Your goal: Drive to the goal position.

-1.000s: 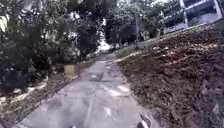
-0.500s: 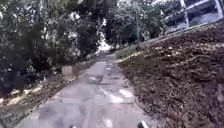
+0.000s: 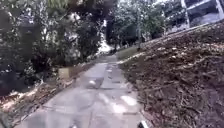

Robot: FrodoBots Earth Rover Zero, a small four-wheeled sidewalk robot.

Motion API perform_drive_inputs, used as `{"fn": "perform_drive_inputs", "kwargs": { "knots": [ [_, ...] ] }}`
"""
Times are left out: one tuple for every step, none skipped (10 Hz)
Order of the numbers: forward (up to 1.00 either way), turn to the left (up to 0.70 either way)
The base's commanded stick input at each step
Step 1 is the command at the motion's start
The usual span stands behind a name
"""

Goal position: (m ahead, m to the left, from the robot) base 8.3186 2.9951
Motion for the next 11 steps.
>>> {"fn": "perform_drive_inputs", "kwargs": {
  "knots": [
    [0.50, 0.00],
    [0.50, 0.00],
    [0.50, 0.00],
    [0.50, 0.00],
    [0.50, 0.00],
    [0.50, -0.47],
    [0.50, -0.50],
    [0.50, -0.50],
    [0.50, -0.27],
    [0.50, 0.00],
    [0.50, 0.00]
  ]
}}
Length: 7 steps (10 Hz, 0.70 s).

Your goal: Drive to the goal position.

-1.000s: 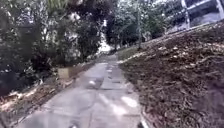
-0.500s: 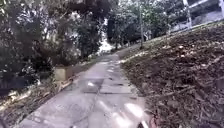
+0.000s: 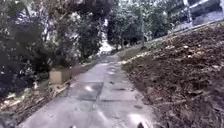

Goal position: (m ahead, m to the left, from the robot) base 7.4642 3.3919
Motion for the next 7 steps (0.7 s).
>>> {"fn": "perform_drive_inputs", "kwargs": {
  "knots": [
    [0.50, 0.00],
    [0.50, 0.00],
    [0.50, 0.00],
    [0.50, 0.00],
    [0.50, 0.00],
    [0.50, 0.00],
    [0.50, 0.00]
  ]
}}
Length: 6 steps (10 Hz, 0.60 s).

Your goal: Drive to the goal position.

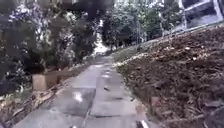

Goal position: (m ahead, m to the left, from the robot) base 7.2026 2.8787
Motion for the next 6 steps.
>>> {"fn": "perform_drive_inputs", "kwargs": {
  "knots": [
    [0.50, 0.00],
    [0.50, 0.00],
    [0.50, 0.00],
    [0.50, 0.00],
    [0.50, 0.00],
    [0.50, 0.00]
  ]
}}
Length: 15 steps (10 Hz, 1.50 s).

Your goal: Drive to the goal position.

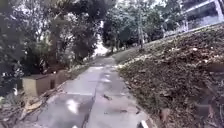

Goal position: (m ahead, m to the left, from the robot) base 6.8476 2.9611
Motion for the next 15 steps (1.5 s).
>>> {"fn": "perform_drive_inputs", "kwargs": {
  "knots": [
    [0.50, 0.00],
    [0.50, 0.00],
    [0.50, 0.00],
    [0.50, 0.00],
    [0.50, 0.00],
    [0.50, 0.00],
    [0.50, 0.00],
    [0.50, 0.00],
    [0.50, 0.00],
    [0.50, 0.00],
    [0.50, 0.00],
    [0.50, 0.00],
    [0.50, 0.00],
    [0.50, 0.00],
    [0.50, 0.00]
  ]
}}
